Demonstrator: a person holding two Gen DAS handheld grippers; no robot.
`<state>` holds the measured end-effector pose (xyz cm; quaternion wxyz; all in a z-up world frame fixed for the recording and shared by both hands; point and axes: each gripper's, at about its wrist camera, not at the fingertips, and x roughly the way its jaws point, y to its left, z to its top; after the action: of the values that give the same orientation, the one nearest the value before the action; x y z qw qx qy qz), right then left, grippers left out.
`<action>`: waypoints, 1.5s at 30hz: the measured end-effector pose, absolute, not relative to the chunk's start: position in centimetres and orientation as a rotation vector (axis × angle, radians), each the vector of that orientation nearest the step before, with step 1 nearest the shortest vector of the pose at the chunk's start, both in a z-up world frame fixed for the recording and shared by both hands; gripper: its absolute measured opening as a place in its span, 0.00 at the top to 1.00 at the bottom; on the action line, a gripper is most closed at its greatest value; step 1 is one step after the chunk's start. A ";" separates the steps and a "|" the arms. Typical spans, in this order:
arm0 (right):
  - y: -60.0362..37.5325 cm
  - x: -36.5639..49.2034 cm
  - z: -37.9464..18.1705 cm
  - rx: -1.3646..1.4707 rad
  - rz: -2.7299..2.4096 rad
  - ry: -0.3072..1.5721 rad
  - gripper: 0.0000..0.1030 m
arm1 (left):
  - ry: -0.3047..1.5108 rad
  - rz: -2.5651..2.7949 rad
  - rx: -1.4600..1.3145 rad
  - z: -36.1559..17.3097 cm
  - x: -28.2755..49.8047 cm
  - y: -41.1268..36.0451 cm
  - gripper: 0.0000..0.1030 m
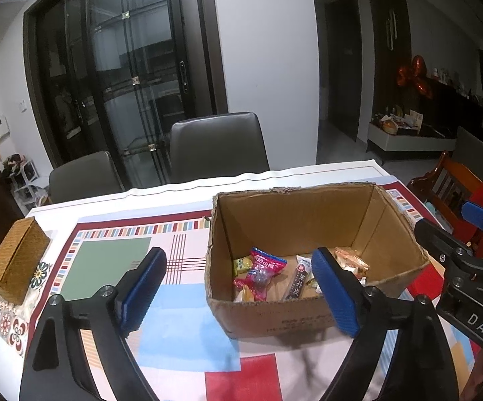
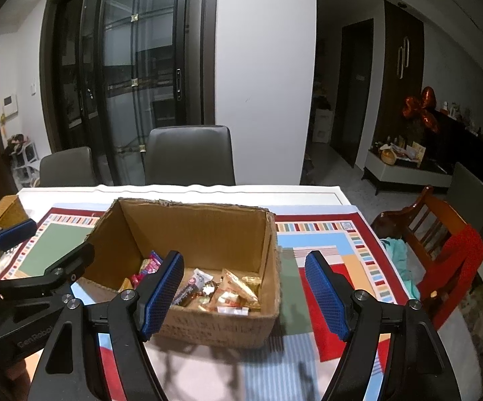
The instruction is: Organize snacks
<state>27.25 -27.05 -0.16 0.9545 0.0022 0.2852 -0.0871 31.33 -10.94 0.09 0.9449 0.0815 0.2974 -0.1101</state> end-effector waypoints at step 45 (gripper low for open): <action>-25.7 12.2 -1.2 0.038 -0.238 0.472 0.18 | 0.597 -0.191 0.086 -2.6 15.0 -5.3 0.01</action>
<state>12.22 -25.68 -1.21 0.9651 0.0188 0.2333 -0.1174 14.95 -5.32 -2.57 0.9503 0.0422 0.2938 -0.0938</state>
